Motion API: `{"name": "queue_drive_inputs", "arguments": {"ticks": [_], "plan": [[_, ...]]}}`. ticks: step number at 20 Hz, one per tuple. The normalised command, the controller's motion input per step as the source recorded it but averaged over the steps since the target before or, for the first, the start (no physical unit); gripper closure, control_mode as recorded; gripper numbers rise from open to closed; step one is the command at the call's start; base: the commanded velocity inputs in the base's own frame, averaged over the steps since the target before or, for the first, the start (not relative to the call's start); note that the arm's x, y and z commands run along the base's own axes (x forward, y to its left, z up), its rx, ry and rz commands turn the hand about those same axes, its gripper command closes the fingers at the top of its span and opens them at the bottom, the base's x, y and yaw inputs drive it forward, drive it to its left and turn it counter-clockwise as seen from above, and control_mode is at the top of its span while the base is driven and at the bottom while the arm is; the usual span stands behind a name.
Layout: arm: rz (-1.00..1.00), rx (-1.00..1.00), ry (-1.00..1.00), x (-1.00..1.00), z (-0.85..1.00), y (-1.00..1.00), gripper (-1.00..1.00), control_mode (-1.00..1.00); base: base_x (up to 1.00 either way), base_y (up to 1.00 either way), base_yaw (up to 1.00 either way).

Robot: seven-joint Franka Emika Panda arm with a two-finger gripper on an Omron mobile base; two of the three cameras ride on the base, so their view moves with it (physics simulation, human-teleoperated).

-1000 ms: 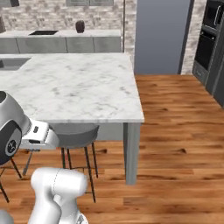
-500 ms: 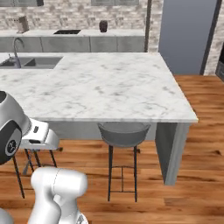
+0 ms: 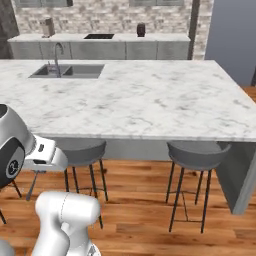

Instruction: Take the fork and place it on the left side of the plate. Then take the spoon and place it on the right side of the plate. Make sure they're directly next to the plate.

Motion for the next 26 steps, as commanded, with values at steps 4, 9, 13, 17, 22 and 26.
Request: {"name": "queue_drive_inputs", "arguments": {"ticks": [4,9,13,17,22,26], "plan": [[0.0,0.0,0.0,0.0,0.0,0.0,1.0,1.0,-0.28,1.0,0.03],[0.0,0.0,0.0,0.0,0.0,0.0,1.0,1.0,-0.17,1.0,0.02],[0.0,0.0,0.0,0.0,0.0,0.0,1.0,1.0,0.0,1.0,0.0],[0.0,0.0,0.0,0.0,0.0,0.0,1.0,1.0,0.08,1.0,0.0],[0.0,0.0,0.0,0.0,0.0,0.0,1.0,1.0,0.35,1.0,0.0],[0.0,0.0,0.0,0.0,0.0,0.0,1.0,1.0,0.63,0.97,0.0]]}}
